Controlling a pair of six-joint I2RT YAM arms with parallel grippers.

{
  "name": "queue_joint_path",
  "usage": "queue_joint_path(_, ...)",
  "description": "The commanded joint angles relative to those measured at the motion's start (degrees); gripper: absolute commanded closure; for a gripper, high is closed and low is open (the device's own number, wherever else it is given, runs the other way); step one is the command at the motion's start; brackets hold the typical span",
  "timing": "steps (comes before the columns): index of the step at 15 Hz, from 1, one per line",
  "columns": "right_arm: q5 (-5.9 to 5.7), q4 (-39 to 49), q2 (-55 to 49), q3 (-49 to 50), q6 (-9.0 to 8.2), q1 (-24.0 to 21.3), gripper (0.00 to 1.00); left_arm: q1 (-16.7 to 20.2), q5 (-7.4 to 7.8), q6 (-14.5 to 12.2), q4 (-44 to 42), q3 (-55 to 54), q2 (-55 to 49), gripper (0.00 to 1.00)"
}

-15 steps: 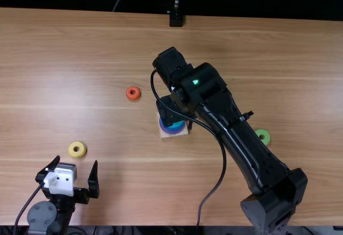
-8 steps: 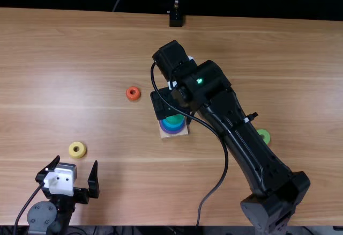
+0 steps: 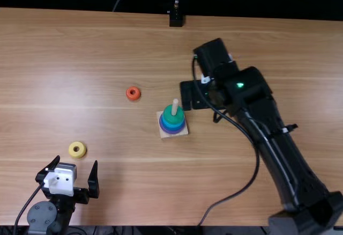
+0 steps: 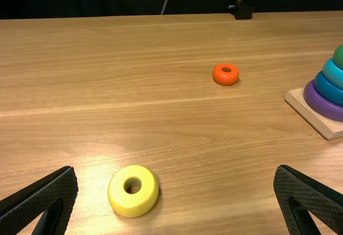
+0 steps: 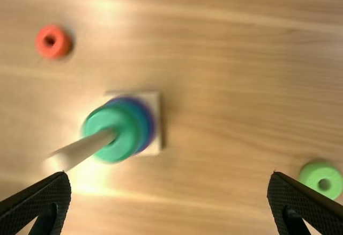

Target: Build the Hanoi tower: stack the rings onto the peg from bottom to top in this color order: purple, dark blue, light blue, dark green, light green, yellow, orange.

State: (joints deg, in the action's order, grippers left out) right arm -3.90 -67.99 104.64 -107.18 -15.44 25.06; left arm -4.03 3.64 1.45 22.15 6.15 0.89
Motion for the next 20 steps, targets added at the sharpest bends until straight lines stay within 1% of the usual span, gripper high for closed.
queue_joint_path(1, -0.21, 3.38, -4.71, 6.10, 0.15, -3.00, 0.00, 0.34, 1.21, -0.82, 4.22, -6.15, -0.89, 0.00)
queue_joint_path(3, -0.21, 5.91, -8.31, 13.48, 0.47, -6.95, 0.00, 0.34, 1.21, -0.82, 4.22, -6.15, -0.89, 0.00)
queue_joint_path(4, -0.21, 6.33, -9.63, 16.74, 1.84, -8.54, 0.00, 0.34, 1.21, -0.82, 4.22, -6.15, -0.89, 0.00)
queue_joint_path(5, -0.32, 6.33, -11.39, 20.52, 4.79, -10.12, 0.00, 0.34, 1.21, -0.82, 4.22, -6.15, -0.89, 0.00)
queue_joint_path(7, -0.32, 7.07, -14.73, 28.51, 13.33, -14.07, 0.00, 0.34, 1.21, -0.82, 4.22, -6.15, -0.89, 0.00)
queue_joint_path(8, -0.32, 8.33, -15.26, 32.03, 15.86, -16.45, 0.00, 0.34, 1.21, -0.93, 4.22, -6.15, -0.89, 0.00)
queue_joint_path(9, -0.11, 9.81, -15.52, 34.84, 16.71, -19.08, 0.00, 0.34, 1.21, -0.82, 4.22, -6.15, -0.89, 0.00)
queue_joint_path(11, -0.11, 12.24, -15.87, 38.97, 16.81, -24.00, 0.00, 0.34, 1.21, -0.82, 4.22, -6.15, -0.89, 0.00)
queue_joint_path(13, 0.32, 12.34, -15.87, 40.38, 16.29, -26.82, 0.00, 0.34, 1.21, -0.82, 4.22, -6.15, -0.89, 0.00)
queue_joint_path(15, 0.32, 14.45, -15.69, 42.75, 16.07, -27.52, 0.00, 0.34, 1.21, -0.82, 4.22, -6.15, -0.89, 0.00)
queue_joint_path(20, 0.21, 25.63, -15.17, 47.32, 15.76, -28.49, 0.00, 0.34, 1.21, -0.82, 4.22, -6.15, -0.89, 0.00)
